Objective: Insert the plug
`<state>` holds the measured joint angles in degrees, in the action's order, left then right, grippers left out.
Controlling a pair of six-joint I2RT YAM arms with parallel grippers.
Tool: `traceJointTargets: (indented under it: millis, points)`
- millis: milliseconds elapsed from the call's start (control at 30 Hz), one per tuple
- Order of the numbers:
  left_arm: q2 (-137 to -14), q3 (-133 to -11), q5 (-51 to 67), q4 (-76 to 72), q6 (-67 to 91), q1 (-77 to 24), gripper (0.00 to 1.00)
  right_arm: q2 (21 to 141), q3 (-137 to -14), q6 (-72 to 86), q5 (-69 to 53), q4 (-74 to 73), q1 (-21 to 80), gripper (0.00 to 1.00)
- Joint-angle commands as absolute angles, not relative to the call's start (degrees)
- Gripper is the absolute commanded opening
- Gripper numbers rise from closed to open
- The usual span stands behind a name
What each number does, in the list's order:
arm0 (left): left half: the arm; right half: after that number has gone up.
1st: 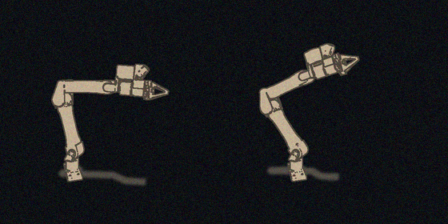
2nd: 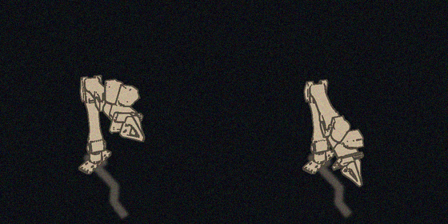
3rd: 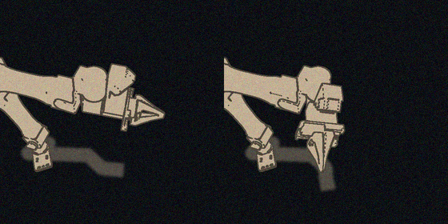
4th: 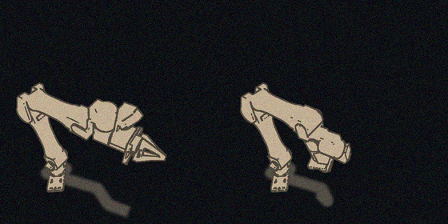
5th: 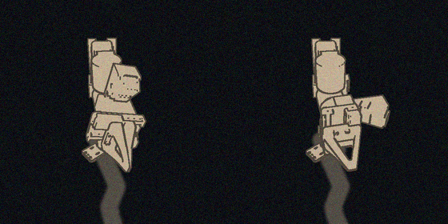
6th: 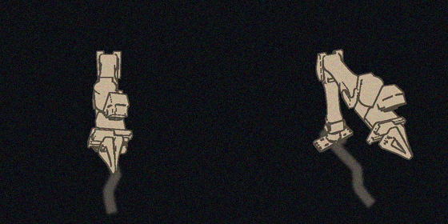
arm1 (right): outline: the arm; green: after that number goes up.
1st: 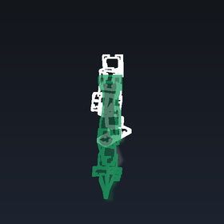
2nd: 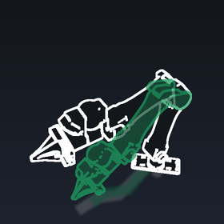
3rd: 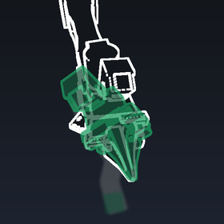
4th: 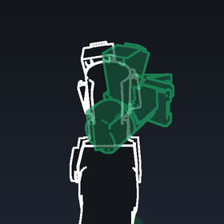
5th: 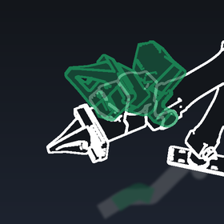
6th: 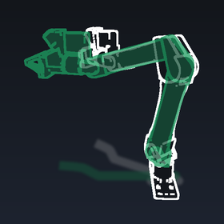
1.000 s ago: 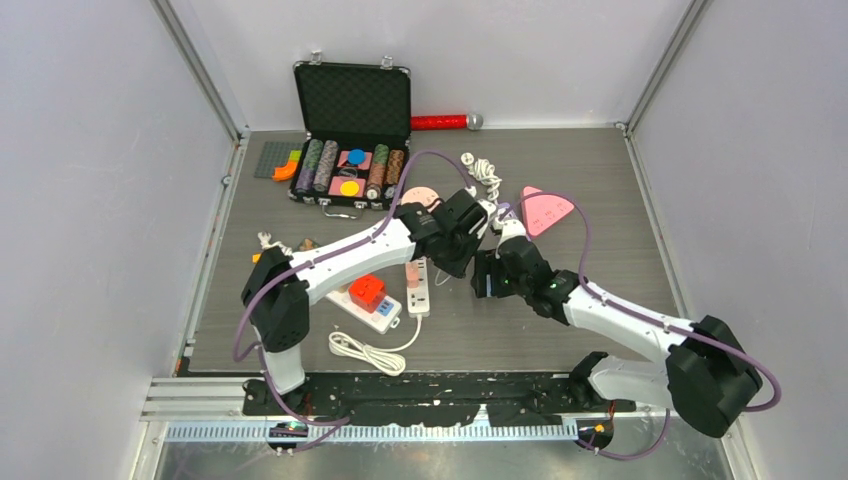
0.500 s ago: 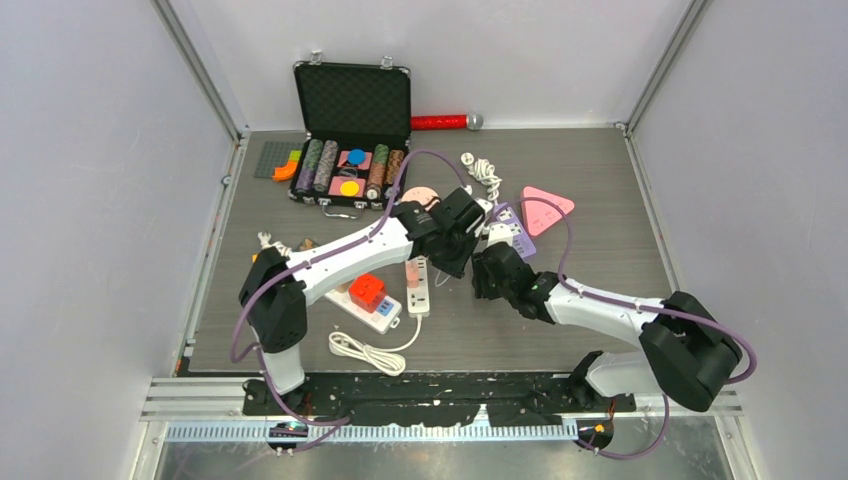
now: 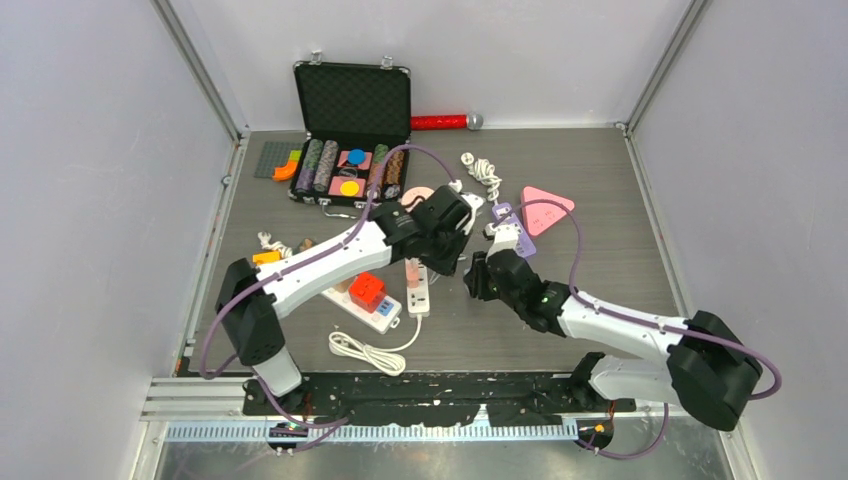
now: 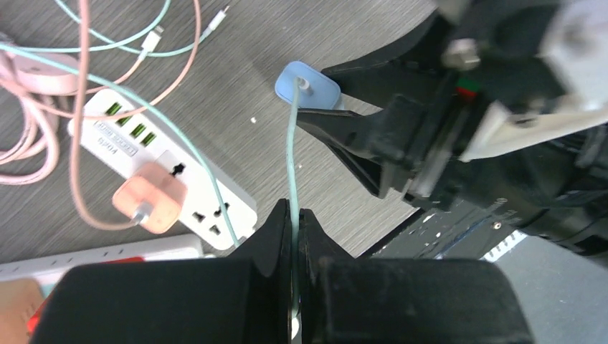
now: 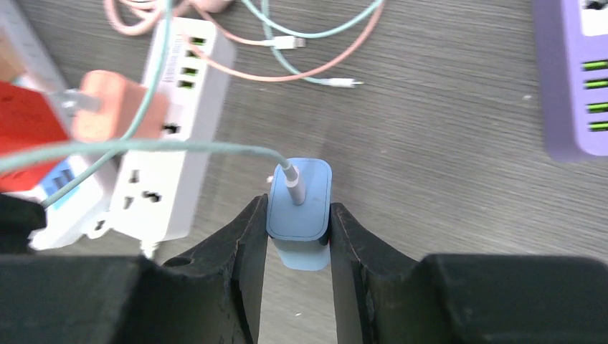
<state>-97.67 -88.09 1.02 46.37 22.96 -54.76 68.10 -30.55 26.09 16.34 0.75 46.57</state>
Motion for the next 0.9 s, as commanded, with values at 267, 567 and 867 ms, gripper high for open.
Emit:
traceJointTargets:
  millis: [267, 567, 867]
  points:
    - [-83.22, -74.17, -6.51, 45.91, 21.28, -50.45, 0.0, 66.85, -31.42, 35.64, 31.09, 15.59, 62.97, 0.05]
    - [-78.05, -66.52, -10.23, 44.49, 20.48, -46.86, 0.01, 80.99, -38.44, 35.96, 44.53, 21.05, 72.56, 0.05]
    - [-77.73, -64.68, -12.36, 44.23, 19.29, -45.25, 0.01, 88.23, -41.07, 34.33, 51.7, 26.05, 75.56, 0.05]
